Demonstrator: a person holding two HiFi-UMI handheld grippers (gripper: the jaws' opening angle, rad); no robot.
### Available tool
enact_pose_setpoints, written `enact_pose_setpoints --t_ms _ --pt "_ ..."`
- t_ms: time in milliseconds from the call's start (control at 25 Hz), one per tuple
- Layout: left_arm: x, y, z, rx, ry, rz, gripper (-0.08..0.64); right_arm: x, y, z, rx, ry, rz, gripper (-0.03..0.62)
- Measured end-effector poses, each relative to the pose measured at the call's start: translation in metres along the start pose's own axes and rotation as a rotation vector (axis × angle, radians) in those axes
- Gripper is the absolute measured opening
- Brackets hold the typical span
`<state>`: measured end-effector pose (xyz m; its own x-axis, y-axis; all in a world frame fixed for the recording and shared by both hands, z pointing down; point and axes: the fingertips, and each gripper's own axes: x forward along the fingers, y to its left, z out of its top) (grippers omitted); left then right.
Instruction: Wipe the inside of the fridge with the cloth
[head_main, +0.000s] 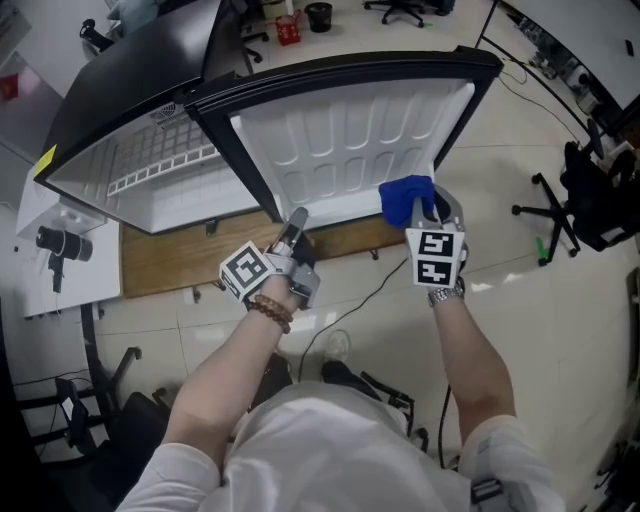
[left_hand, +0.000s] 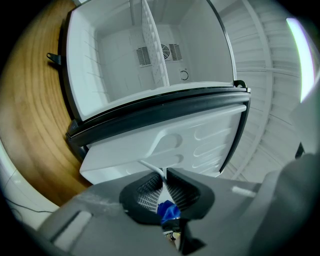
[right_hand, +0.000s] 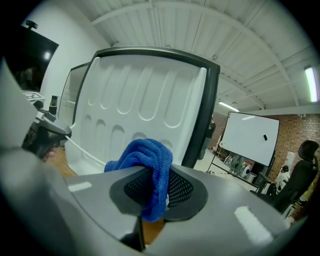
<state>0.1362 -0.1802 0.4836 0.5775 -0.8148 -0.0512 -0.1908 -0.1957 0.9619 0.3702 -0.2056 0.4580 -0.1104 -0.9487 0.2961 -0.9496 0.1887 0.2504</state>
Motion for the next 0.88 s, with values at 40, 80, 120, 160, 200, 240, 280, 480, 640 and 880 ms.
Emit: enact_pose_setpoints --t_ms 40,80,120,160,200,240,280,480,640,880 --pt "0.0 0.0 0.0 -0.001 0.0 -0.003 0.028 0.001 -0.005 -0.002 0.002 0.003 -0.008 0.049" --pt "0.0 0.0 0.0 0.0 0.0 0.0 0.028 0.001 -0.009 -0.003 0.003 0.005 -0.016 0.049" --pt "0.0 0.001 0.0 0.002 0.0 0.004 0.028 0.002 -0.013 -0.004 0.003 0.007 -0.022 0.049" --pt "0.0 0.0 0.0 0.001 0.001 0.0 0.028 0.002 -0.017 -0.004 0.002 0.009 -0.029 0.049" --pt "0.001 -0.001 0.0 0.0 0.002 -0.009 0.028 0.003 -0.021 -0.005 0.002 0.012 -0.035 0.049" --pt "0.0 -0.001 -0.001 0.0 0.003 -0.007 0.028 0.003 -0.024 -0.006 0.003 0.014 -0.041 0.049" --pt "0.0 0.001 -0.001 0.001 0.003 0.001 0.028 0.003 -0.027 -0.007 0.005 0.016 -0.045 0.049" --pt "0.0 -0.004 -0.006 -0.01 0.005 -0.041 0.028 -0.004 -0.031 0.0 0.041 -0.005 -0.039 0.049" --pt "-0.009 0.023 -0.013 0.012 0.018 0.073 0.028 -0.016 -0.027 0.011 0.052 -0.035 -0.023 0.049" --pt "-0.009 0.044 -0.016 0.027 0.027 0.147 0.029 -0.025 -0.01 0.03 0.058 -0.078 0.03 0.049"
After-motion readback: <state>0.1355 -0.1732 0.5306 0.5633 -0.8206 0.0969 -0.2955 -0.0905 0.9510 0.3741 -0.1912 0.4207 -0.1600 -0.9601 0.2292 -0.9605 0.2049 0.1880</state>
